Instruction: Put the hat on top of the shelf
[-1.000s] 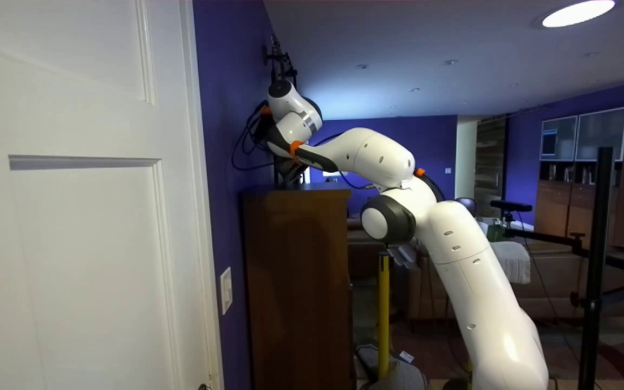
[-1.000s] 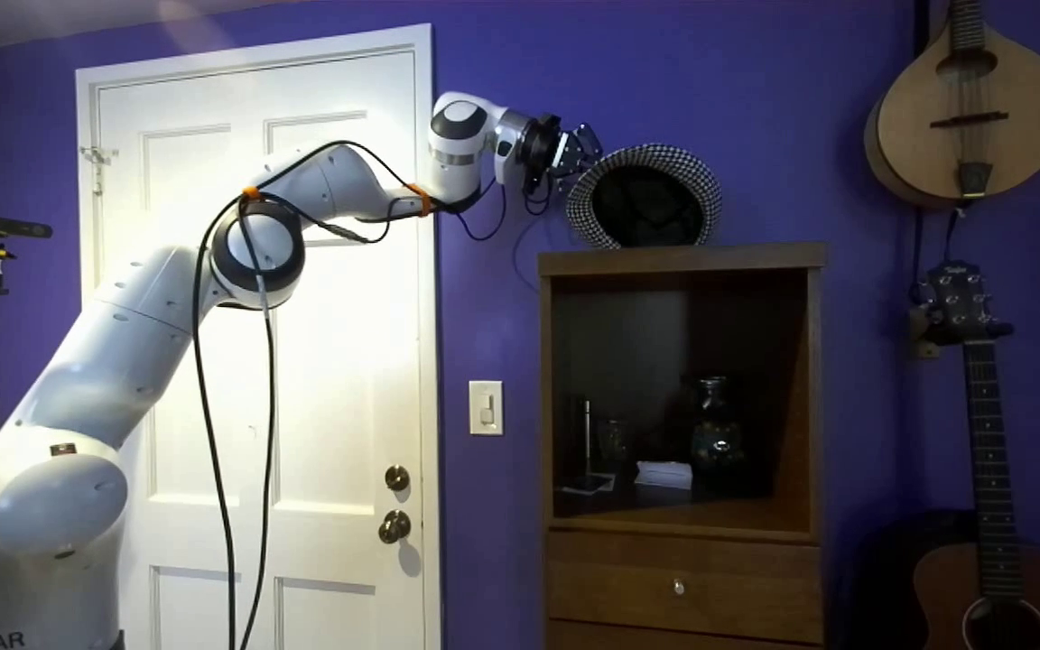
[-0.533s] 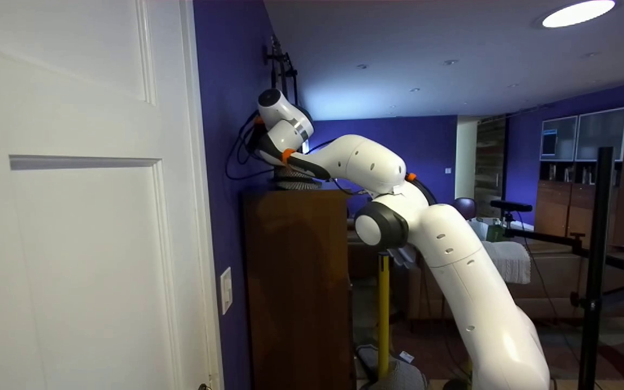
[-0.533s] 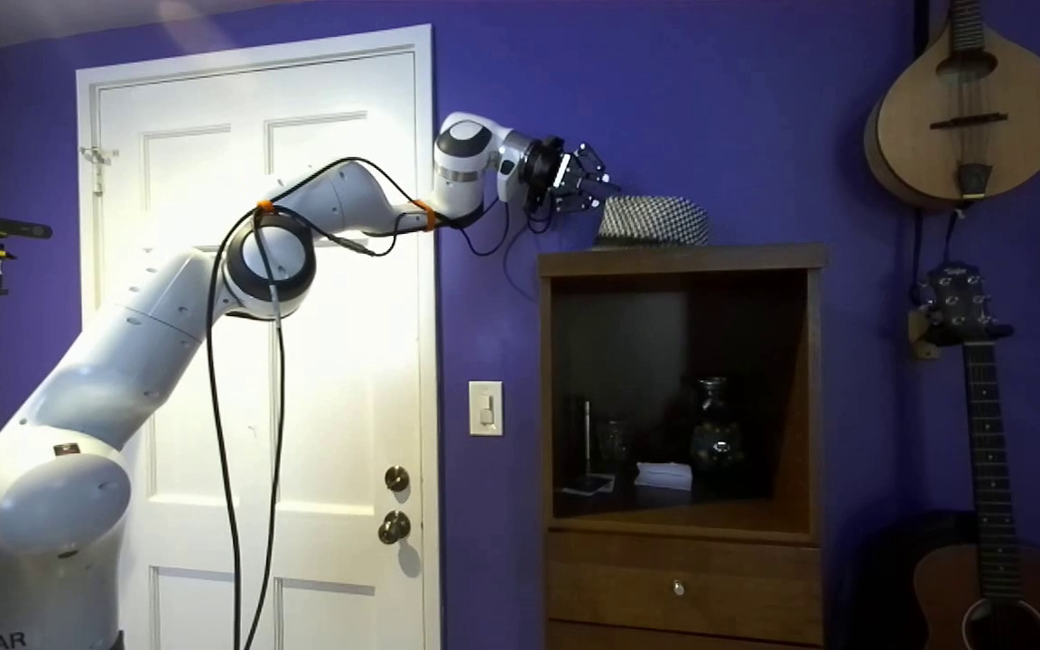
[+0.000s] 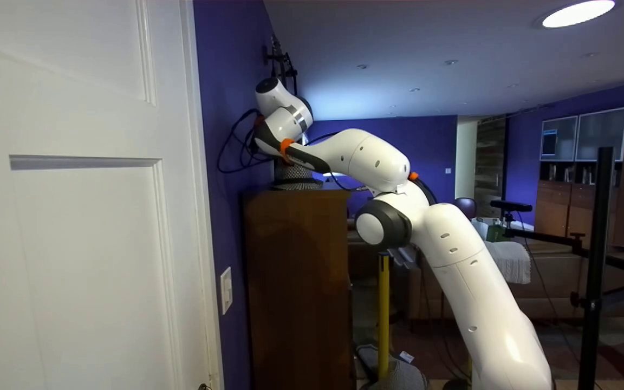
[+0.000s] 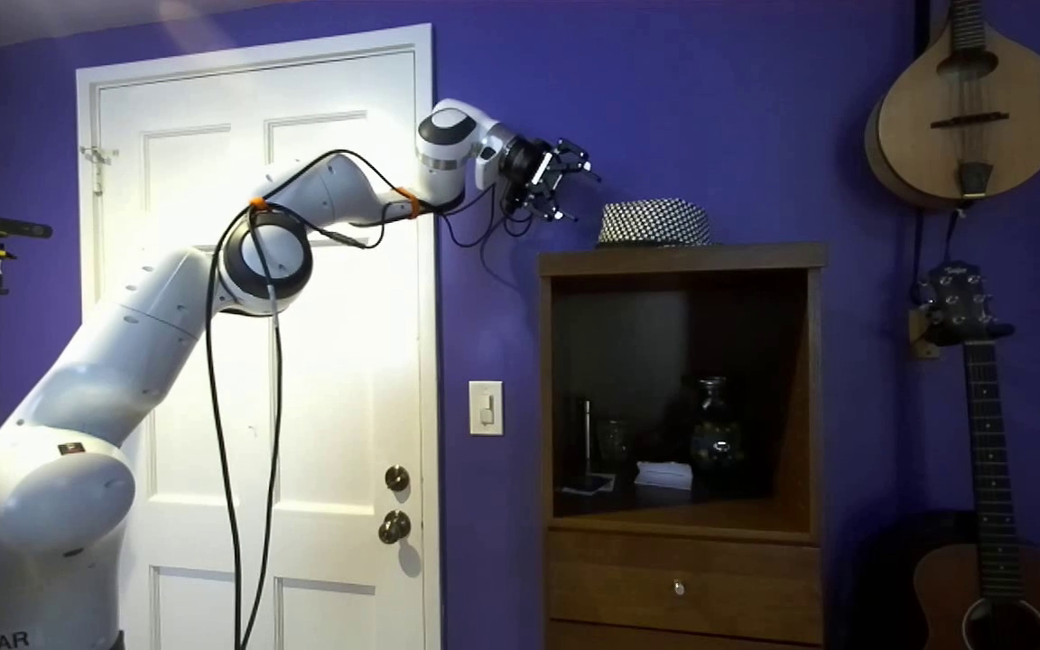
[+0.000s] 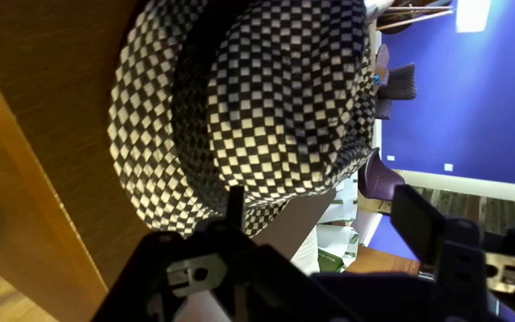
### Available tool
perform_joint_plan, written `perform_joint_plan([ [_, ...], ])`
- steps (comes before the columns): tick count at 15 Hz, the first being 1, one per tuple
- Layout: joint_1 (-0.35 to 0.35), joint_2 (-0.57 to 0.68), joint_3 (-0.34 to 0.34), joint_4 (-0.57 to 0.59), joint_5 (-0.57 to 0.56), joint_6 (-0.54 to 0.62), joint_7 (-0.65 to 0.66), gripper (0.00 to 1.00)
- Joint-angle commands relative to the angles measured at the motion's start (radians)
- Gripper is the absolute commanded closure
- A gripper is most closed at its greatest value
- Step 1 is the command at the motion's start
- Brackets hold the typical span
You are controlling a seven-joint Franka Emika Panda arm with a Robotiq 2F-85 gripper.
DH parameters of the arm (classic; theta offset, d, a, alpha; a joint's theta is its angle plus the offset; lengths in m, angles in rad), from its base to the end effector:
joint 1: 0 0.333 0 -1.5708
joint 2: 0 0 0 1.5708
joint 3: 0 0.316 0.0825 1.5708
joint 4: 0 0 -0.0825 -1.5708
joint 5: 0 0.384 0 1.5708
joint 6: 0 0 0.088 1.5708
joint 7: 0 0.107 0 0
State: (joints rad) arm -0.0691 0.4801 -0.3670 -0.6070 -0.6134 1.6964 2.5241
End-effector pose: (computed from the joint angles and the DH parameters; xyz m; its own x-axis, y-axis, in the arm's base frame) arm 0.5939 -0.2201 0.8248 -0.9778 -0.1906 -0.0874 -0.0323 0.5486 -0.8354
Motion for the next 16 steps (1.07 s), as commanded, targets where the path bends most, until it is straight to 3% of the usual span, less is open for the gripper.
perform_joint_plan([
  [1,-0.015,-0.026,0.046,0.036,0.079,-0.090,-0.195,0.00],
  [6,-0.020,-0.058,0.101,0.049,0.183,-0.180,-0.413,0.00],
  [9,-0.008,-0.083,0.125,0.057,0.229,-0.295,-0.525,0.00],
  [13,-0.004,-0.106,0.155,0.078,0.249,-0.427,-0.709,0.00],
  [16,-0.003,-0.116,0.175,0.089,0.240,-0.463,-0.873,0.00],
])
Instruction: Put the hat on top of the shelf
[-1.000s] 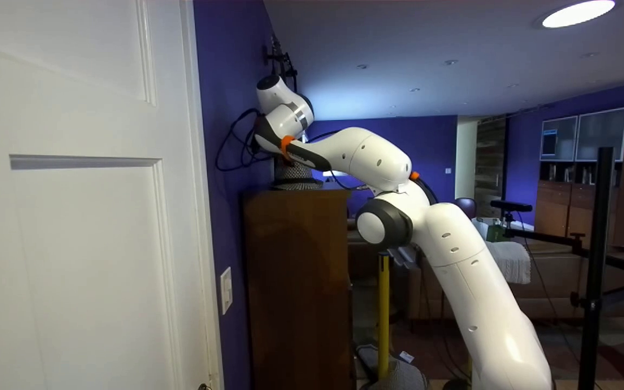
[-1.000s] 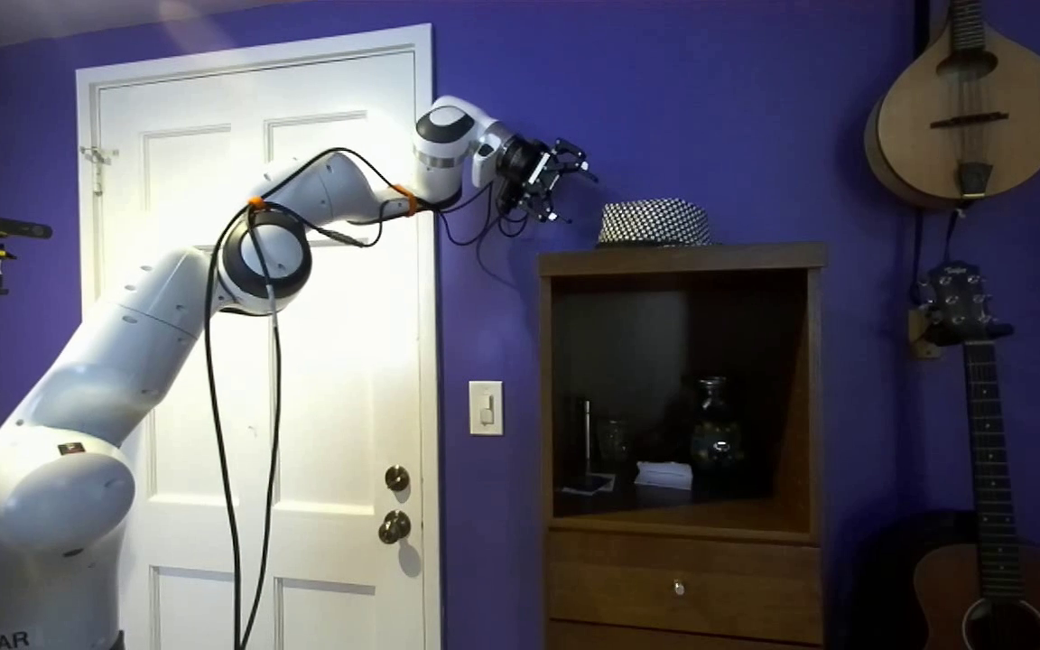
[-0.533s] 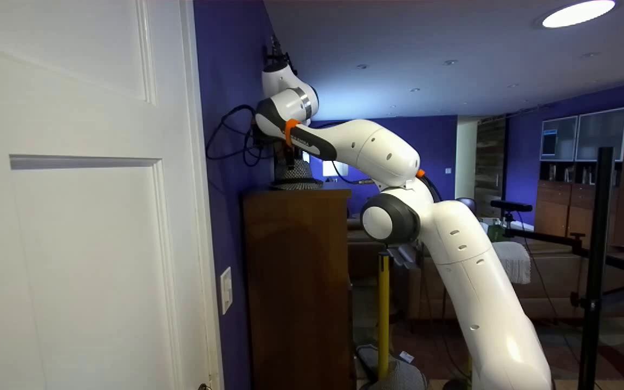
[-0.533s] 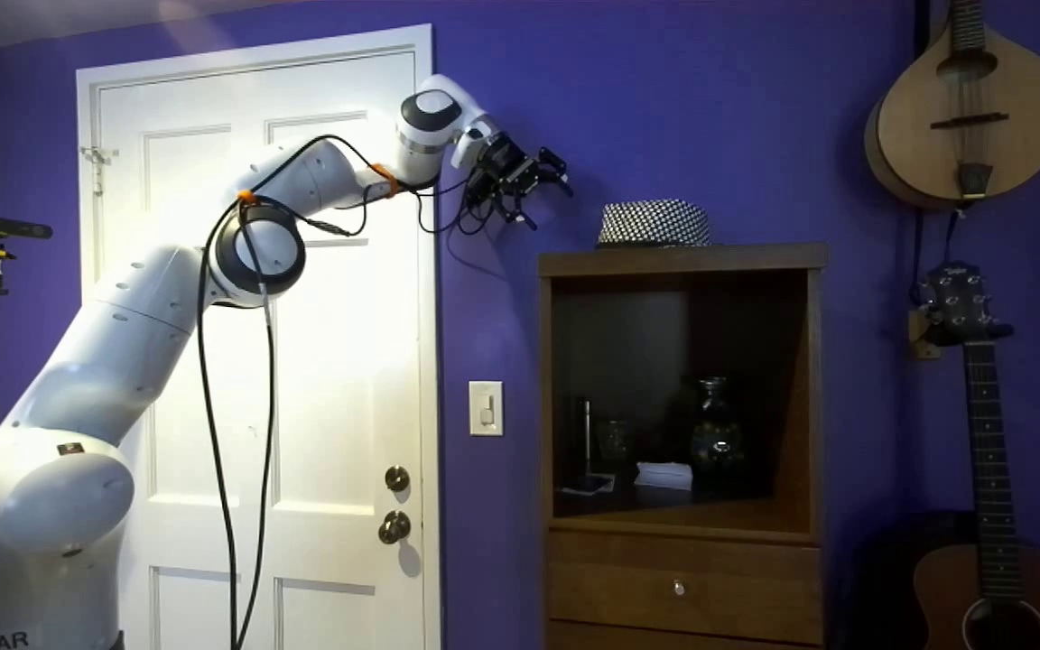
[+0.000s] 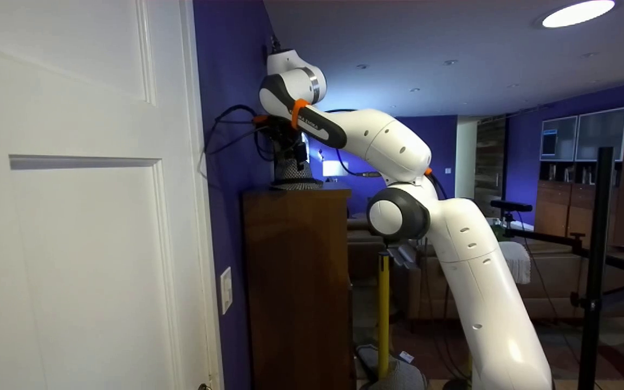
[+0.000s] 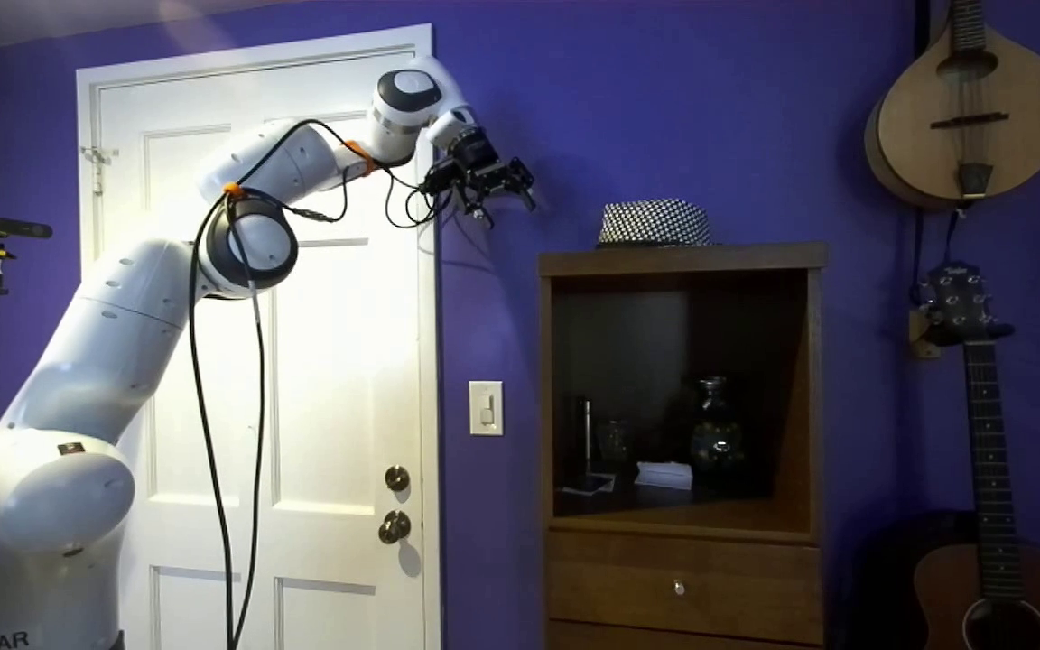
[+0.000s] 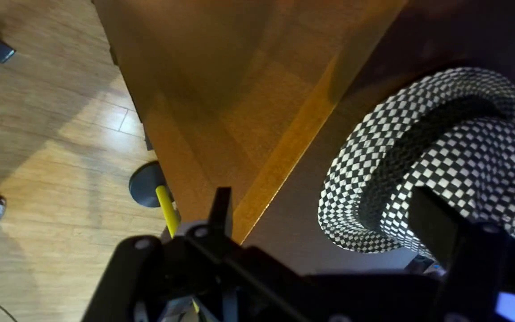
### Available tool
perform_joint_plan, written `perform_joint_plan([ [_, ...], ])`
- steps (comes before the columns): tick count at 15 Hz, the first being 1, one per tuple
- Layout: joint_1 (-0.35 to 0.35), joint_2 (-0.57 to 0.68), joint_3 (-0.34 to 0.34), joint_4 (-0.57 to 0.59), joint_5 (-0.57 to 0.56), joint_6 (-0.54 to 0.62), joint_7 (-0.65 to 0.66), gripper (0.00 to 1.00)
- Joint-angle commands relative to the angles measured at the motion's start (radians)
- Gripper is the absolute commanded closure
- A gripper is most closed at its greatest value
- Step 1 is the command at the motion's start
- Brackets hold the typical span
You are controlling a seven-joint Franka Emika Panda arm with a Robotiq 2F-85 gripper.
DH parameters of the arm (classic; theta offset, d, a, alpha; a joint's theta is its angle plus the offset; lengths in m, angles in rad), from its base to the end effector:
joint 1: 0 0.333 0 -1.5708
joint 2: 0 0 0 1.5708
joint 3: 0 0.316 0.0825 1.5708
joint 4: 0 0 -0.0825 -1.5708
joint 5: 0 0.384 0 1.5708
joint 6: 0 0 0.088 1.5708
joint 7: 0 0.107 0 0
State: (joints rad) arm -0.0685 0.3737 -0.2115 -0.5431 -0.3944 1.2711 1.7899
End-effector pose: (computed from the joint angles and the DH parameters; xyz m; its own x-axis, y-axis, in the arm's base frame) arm 0.5343 -0.1562 0.8407 -0.6408 -0.7142 0.2816 -0.7453 0.4906 -0.4515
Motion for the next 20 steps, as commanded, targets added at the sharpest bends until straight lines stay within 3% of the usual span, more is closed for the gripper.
perform_joint_plan([
  [1,-0.004,-0.009,0.025,0.029,0.020,-0.027,-0.191,0.00],
  [11,0.018,-0.020,0.085,0.053,0.007,0.065,-0.638,0.00],
  [12,0.020,0.059,0.058,0.199,0.026,0.019,-0.697,0.00],
  [14,0.024,0.052,0.052,0.197,0.023,0.042,-0.762,0.00],
  [15,0.032,0.001,0.050,0.110,0.023,0.093,-0.769,0.00],
  [20,0.034,0.013,0.035,0.118,0.020,0.110,-0.778,0.00],
])
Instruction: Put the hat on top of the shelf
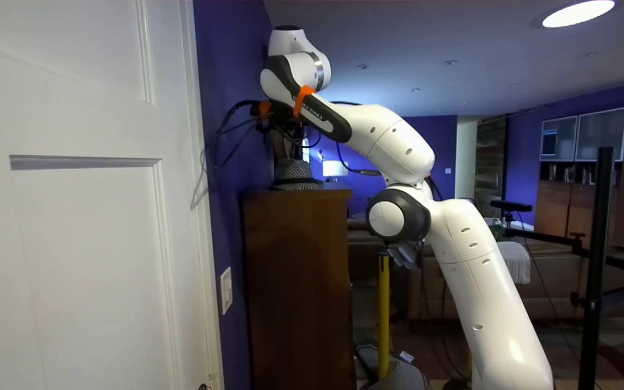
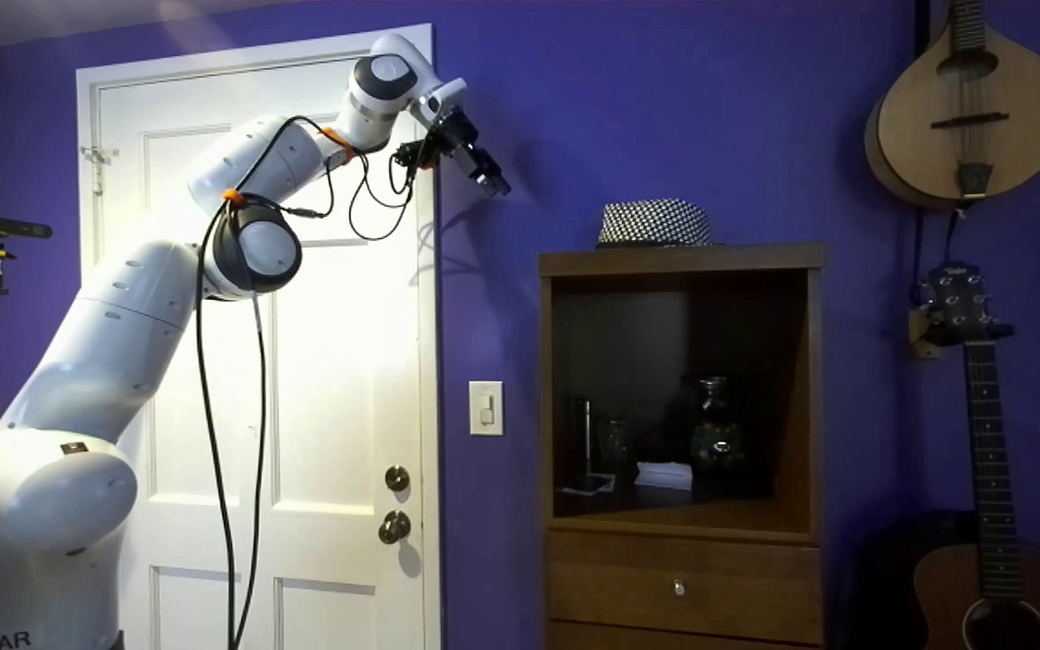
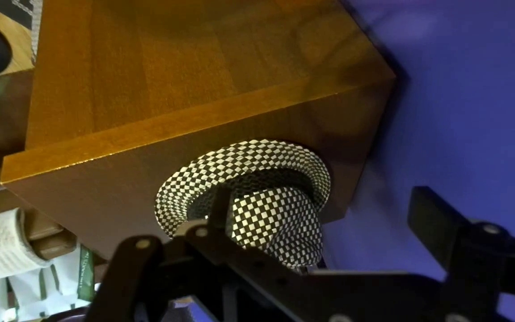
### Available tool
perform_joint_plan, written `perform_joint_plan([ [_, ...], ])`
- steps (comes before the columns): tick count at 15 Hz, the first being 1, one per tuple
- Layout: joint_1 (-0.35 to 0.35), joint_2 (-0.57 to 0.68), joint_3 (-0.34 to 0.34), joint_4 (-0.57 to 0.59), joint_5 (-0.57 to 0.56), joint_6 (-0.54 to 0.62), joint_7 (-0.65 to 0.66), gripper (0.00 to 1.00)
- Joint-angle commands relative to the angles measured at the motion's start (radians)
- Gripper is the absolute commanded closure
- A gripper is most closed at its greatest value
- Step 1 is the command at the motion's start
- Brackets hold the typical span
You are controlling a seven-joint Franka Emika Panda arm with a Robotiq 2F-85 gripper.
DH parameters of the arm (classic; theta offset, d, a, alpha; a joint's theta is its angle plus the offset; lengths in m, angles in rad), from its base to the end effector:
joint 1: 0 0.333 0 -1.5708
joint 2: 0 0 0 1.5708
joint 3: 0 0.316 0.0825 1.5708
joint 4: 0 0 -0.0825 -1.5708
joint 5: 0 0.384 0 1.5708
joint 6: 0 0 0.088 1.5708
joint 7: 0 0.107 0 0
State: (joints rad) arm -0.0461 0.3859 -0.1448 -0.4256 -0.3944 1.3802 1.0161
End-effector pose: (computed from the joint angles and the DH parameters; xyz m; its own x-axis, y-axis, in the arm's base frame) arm 0.5287 -0.1134 0.8866 0.0660 -0.8184 0.5708 -0.9113 -0.2824 -0.2995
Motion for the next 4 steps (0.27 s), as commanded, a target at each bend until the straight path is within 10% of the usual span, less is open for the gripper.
perform_joint_plan([
  [1,0.012,0.001,-0.032,0.000,0.020,0.002,-0.007,0.00],
  [4,0.012,0.001,-0.032,0.000,0.020,0.003,-0.008,0.00],
])
